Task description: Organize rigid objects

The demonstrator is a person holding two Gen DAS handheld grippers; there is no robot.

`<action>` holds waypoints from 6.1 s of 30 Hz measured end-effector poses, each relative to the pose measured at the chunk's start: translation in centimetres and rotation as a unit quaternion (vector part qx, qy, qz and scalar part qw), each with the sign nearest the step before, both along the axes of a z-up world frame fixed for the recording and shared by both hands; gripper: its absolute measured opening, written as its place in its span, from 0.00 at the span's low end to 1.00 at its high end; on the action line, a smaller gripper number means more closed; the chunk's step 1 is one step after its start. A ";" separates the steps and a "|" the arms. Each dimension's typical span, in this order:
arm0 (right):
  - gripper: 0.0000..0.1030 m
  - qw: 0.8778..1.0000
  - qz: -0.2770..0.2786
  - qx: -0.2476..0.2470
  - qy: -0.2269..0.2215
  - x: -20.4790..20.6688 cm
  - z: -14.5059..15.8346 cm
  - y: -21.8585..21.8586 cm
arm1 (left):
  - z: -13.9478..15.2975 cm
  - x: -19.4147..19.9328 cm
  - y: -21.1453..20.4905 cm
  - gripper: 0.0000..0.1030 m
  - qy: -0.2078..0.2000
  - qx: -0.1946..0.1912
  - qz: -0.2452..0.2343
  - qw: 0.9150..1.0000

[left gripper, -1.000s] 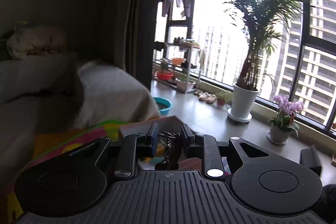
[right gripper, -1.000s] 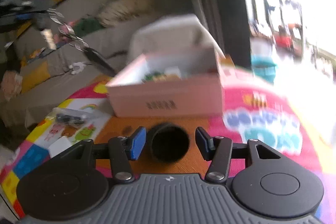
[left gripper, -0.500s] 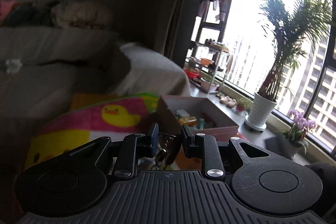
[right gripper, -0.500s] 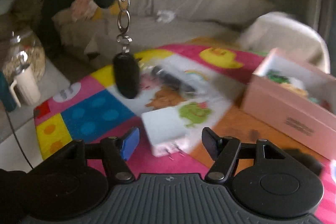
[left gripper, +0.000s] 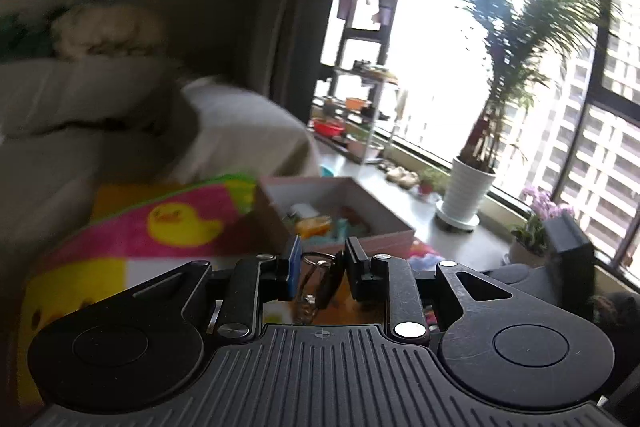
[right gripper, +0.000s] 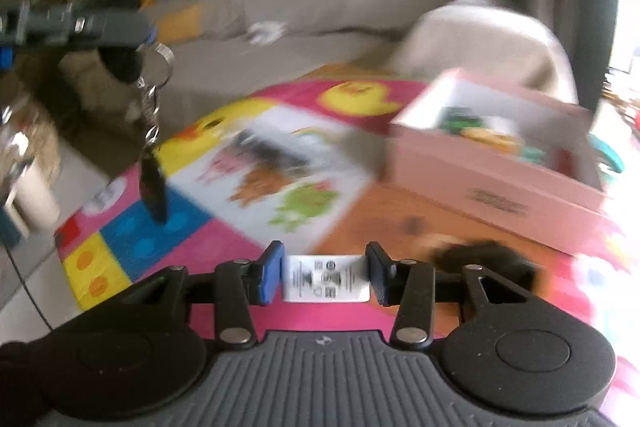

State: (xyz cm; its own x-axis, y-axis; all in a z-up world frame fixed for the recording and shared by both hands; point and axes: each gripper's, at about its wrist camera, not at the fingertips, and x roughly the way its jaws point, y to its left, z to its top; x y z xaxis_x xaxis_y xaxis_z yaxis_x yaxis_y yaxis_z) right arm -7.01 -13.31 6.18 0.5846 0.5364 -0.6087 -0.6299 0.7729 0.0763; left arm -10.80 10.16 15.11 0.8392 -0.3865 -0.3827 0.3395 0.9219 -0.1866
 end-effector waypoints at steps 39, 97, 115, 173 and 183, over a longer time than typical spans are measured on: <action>0.43 0.978 -0.191 0.013 -0.085 12.4 3.6 -7.4 | -11.4 5.6 -2.9 0.26 0.110 -0.002 0.082 0.991; 0.60 0.971 -0.233 0.043 0.020 6.2 -4.8 -10.5 | -9.6 4.6 -0.4 0.29 0.075 0.121 0.029 0.989; 0.60 0.969 -0.242 0.055 0.022 6.2 -4.9 -10.8 | -12.2 8.7 -2.6 0.43 0.133 0.151 -0.050 0.978; 0.62 0.987 -0.142 -0.073 -0.020 1.3 -3.4 -4.1 | -14.7 6.2 -3.3 0.38 0.099 0.078 0.045 0.991; 0.63 0.996 -0.079 -0.045 -0.015 0.6 -3.0 -0.2 | -14.8 6.2 -3.4 0.38 0.098 0.082 0.046 0.991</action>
State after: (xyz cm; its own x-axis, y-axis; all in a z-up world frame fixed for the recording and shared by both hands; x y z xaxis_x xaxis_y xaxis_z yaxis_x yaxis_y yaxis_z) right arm -6.36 -13.48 3.23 0.6753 0.3811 -0.6315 -0.5012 0.8652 -0.0138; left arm -4.56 6.79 0.35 0.7710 -0.2308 -0.5935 0.2238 0.9708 -0.0867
